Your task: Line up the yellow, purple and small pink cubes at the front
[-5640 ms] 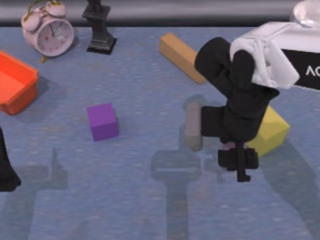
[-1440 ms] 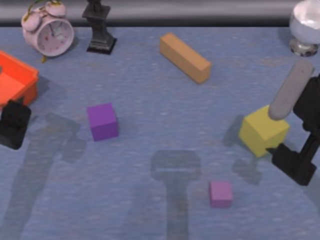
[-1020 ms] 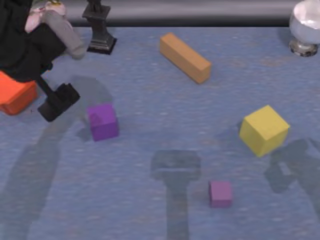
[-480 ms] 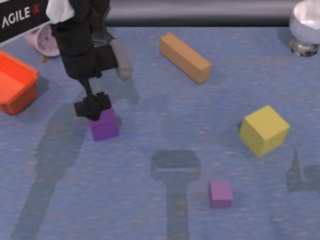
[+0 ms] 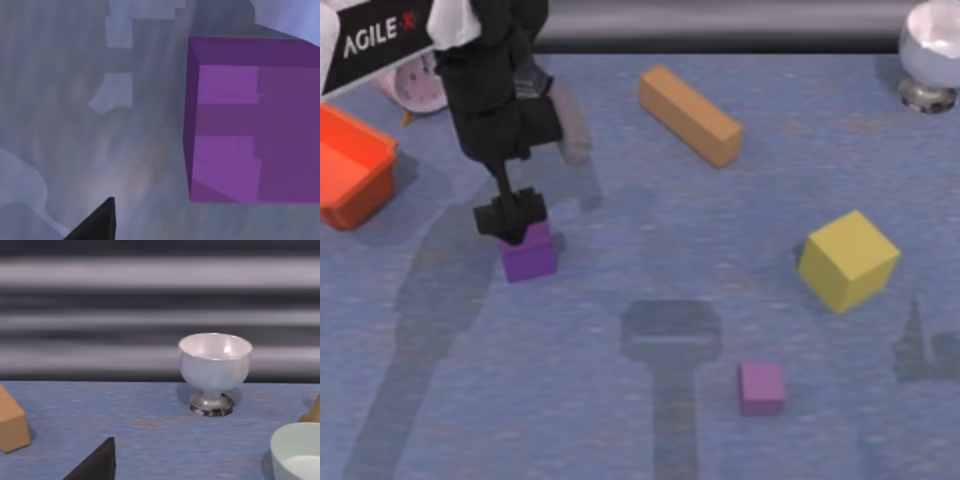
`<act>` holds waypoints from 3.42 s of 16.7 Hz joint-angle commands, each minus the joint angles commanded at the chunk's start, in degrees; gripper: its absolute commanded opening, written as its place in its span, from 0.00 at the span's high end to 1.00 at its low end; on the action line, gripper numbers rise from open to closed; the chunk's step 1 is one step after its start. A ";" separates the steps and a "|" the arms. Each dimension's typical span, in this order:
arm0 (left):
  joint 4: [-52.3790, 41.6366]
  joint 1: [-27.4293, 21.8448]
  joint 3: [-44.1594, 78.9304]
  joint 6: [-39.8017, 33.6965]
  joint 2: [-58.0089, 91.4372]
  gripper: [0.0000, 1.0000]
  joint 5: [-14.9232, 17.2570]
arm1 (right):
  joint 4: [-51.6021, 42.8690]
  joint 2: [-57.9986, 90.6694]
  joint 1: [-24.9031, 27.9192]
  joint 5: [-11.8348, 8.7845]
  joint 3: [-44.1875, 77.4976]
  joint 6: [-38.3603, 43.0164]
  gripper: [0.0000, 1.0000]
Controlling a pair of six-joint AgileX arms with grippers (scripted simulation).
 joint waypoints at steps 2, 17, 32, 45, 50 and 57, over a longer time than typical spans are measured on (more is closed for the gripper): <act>2.14 -0.14 -1.57 0.10 0.81 0.00 0.02 | 0.00 0.00 0.00 0.00 0.00 0.00 0.00; 16.29 -0.20 -9.99 0.17 6.33 0.30 0.08 | 0.00 0.00 0.00 0.00 0.00 0.00 0.00; 16.29 -0.20 -9.99 0.17 6.33 1.00 0.08 | 0.00 0.00 0.00 0.00 0.00 0.00 0.00; 2.48 0.94 -2.19 -0.33 0.04 1.00 0.42 | 0.00 0.00 0.00 0.00 0.00 0.00 0.00; 2.72 -0.26 -2.73 -0.59 -0.10 1.00 0.37 | 0.00 0.00 0.00 0.00 0.00 0.00 0.00; 4.12 -16.27 -10.84 -8.25 -6.71 1.00 0.12 | 0.00 0.00 0.00 0.00 0.00 0.00 0.00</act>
